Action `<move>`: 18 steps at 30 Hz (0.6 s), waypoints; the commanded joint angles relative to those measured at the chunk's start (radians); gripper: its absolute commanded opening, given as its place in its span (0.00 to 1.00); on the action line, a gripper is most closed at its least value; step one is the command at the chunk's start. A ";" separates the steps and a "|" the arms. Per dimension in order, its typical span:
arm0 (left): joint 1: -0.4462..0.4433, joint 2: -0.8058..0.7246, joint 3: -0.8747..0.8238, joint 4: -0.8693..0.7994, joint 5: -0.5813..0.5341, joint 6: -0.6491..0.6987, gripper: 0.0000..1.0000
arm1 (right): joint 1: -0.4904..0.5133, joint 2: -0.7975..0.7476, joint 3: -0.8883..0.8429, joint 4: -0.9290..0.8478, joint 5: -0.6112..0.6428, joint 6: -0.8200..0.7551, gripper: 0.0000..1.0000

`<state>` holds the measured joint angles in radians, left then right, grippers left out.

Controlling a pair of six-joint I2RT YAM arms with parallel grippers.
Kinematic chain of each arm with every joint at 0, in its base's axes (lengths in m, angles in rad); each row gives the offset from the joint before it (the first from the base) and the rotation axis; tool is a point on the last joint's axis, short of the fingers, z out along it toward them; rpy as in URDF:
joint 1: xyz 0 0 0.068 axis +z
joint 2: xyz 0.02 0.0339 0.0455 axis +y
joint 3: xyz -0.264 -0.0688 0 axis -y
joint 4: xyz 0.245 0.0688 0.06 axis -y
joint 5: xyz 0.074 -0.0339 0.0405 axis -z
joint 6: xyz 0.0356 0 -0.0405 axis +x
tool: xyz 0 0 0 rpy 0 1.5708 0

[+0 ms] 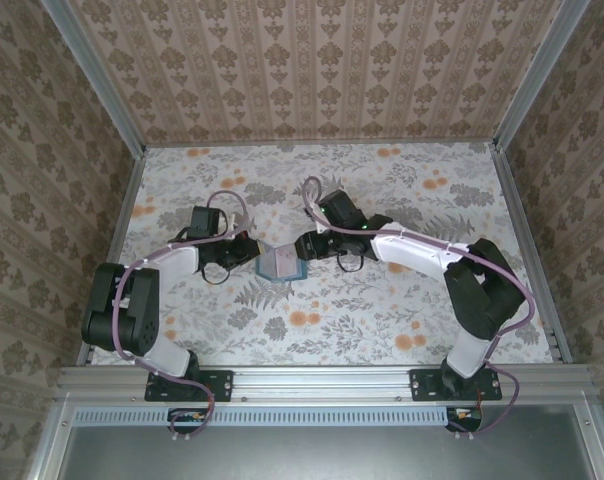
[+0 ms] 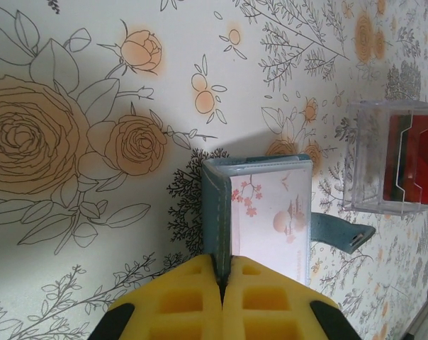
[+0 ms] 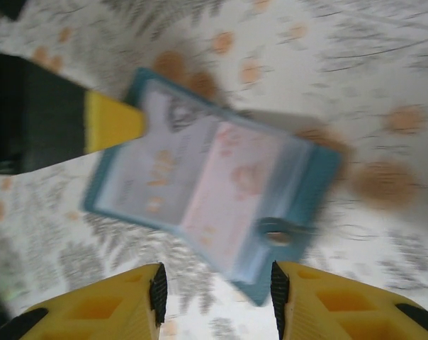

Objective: Put the credit cards into the card holder

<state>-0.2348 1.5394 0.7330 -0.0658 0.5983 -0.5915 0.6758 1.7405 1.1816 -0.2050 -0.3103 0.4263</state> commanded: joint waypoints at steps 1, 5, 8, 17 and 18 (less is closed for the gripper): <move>0.002 -0.022 -0.015 0.001 -0.003 -0.011 0.00 | 0.019 0.058 0.024 0.049 -0.121 0.076 0.46; 0.002 -0.023 -0.015 -0.002 -0.005 -0.011 0.00 | 0.021 0.118 0.053 0.020 -0.108 0.098 0.45; 0.002 -0.023 -0.015 -0.003 -0.008 -0.012 0.00 | 0.021 0.159 0.081 -0.016 -0.080 0.112 0.45; 0.002 -0.025 -0.017 -0.005 -0.006 -0.011 0.00 | 0.021 0.220 0.136 -0.082 -0.014 0.101 0.45; 0.002 -0.024 -0.017 -0.005 -0.006 -0.010 0.00 | 0.020 0.224 0.139 -0.082 -0.013 0.100 0.45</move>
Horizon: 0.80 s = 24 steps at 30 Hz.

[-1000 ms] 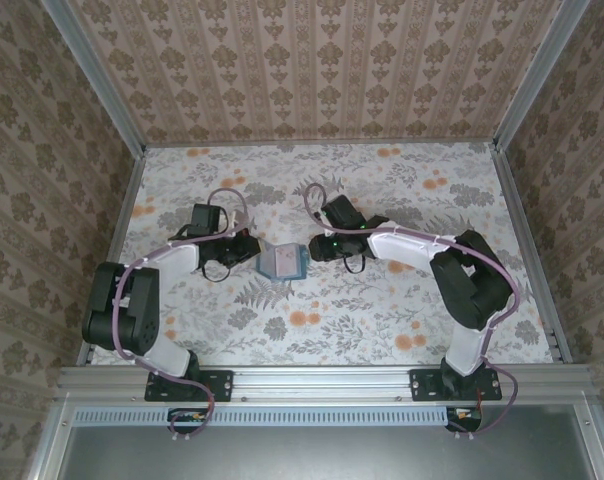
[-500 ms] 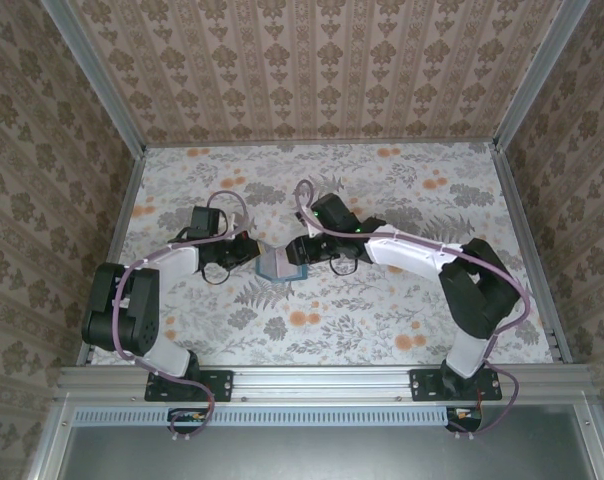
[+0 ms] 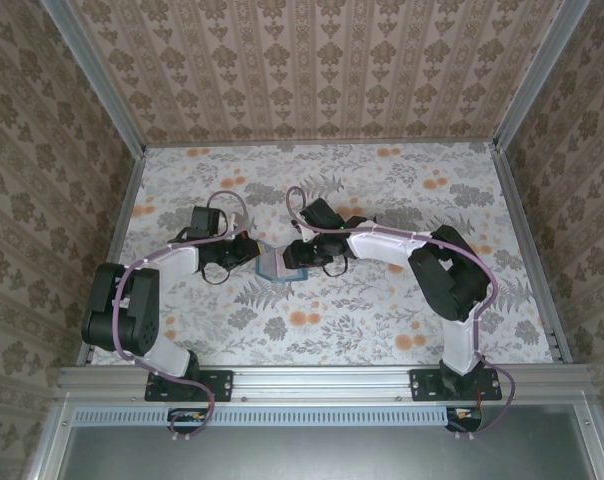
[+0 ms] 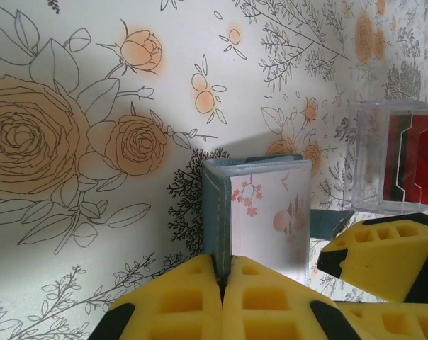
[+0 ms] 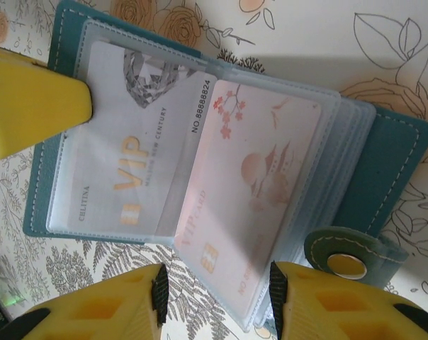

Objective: Put the credit cards into the card holder

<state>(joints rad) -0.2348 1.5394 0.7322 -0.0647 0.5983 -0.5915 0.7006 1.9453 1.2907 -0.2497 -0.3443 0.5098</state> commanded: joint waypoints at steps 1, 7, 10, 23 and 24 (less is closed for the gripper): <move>0.003 -0.025 -0.016 -0.006 -0.005 -0.011 0.00 | -0.004 0.021 0.031 -0.038 0.021 0.017 0.45; 0.003 -0.025 -0.014 -0.007 -0.005 -0.011 0.00 | -0.006 0.029 0.050 -0.088 0.094 0.005 0.45; 0.002 -0.026 -0.014 -0.006 -0.002 -0.013 0.00 | -0.005 0.031 0.052 -0.093 0.099 0.002 0.45; 0.000 -0.018 -0.018 0.005 -0.002 -0.017 0.00 | 0.003 0.080 0.088 -0.063 0.030 0.026 0.45; 0.001 -0.017 -0.020 0.005 -0.001 -0.017 0.00 | 0.003 0.080 0.090 -0.059 0.021 0.029 0.45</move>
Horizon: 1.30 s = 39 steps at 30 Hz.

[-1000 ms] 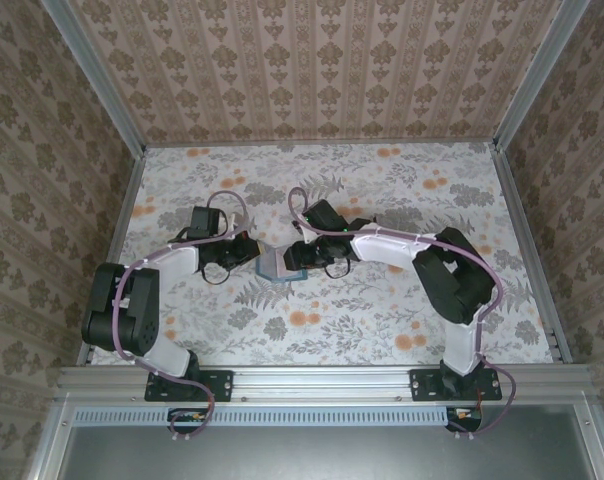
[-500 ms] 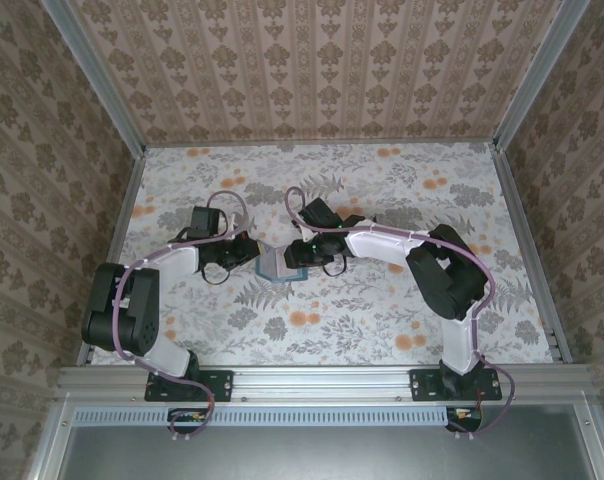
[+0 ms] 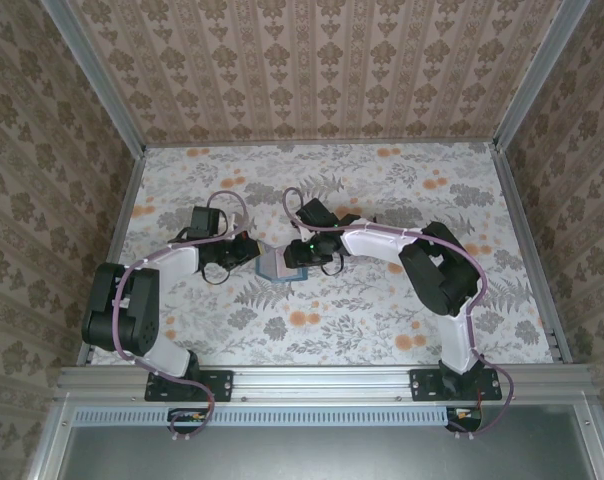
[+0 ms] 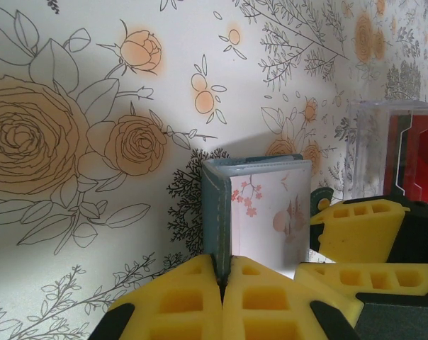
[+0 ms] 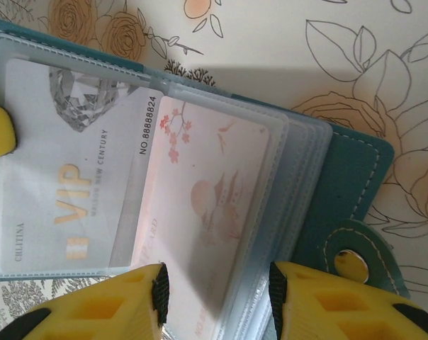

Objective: Put the credit cards into the card holder

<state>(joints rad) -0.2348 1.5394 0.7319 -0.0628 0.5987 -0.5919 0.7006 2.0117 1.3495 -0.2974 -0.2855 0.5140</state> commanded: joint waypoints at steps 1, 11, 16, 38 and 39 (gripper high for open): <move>0.000 -0.016 -0.021 0.003 -0.001 -0.016 0.00 | 0.005 0.014 0.034 -0.008 -0.043 0.027 0.45; -0.001 -0.012 -0.037 0.022 -0.002 -0.025 0.00 | 0.022 -0.005 0.057 0.016 -0.112 0.042 0.45; -0.001 -0.010 -0.051 0.038 0.001 -0.034 0.00 | 0.036 -0.013 0.073 0.030 -0.142 0.049 0.45; 0.019 -0.014 -0.105 0.091 0.004 -0.081 0.04 | 0.043 0.045 0.093 0.067 -0.207 0.082 0.46; 0.020 -0.017 -0.103 0.088 0.008 -0.082 0.04 | 0.042 0.038 0.091 0.057 -0.188 0.074 0.46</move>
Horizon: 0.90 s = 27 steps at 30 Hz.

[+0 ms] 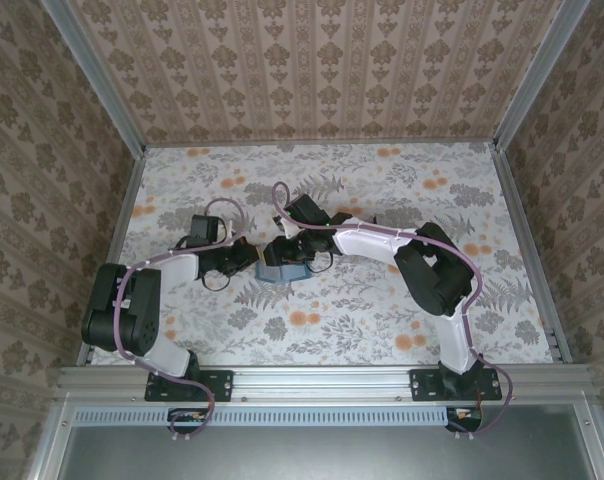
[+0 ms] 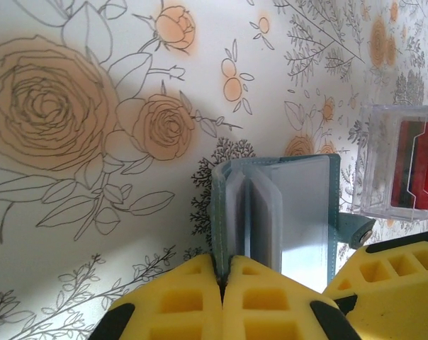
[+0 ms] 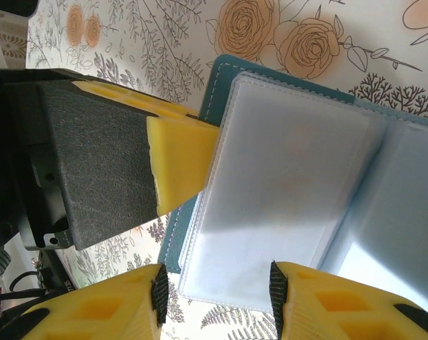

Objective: Put the credit cards into the card holder

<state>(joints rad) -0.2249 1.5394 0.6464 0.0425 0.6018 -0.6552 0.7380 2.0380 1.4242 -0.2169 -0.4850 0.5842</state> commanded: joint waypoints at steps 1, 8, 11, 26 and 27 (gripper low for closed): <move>0.011 -0.021 -0.017 -0.021 0.004 -0.017 0.04 | 0.004 0.007 0.016 -0.040 0.031 -0.005 0.46; 0.016 -0.049 -0.023 -0.031 0.000 -0.013 0.03 | 0.015 0.025 0.062 -0.157 0.168 -0.071 0.45; 0.016 -0.043 -0.026 -0.025 0.004 -0.018 0.03 | 0.029 0.038 0.079 -0.148 0.146 -0.074 0.47; 0.019 -0.038 -0.030 -0.028 0.009 -0.008 0.02 | 0.049 0.131 0.169 -0.214 0.215 -0.091 0.51; 0.020 -0.038 -0.031 -0.029 0.009 -0.008 0.02 | 0.048 0.129 0.167 -0.218 0.224 -0.094 0.49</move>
<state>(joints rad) -0.2138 1.5120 0.6334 0.0376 0.6060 -0.6598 0.7864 2.1471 1.5742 -0.3794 -0.3260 0.5114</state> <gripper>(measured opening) 0.048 0.504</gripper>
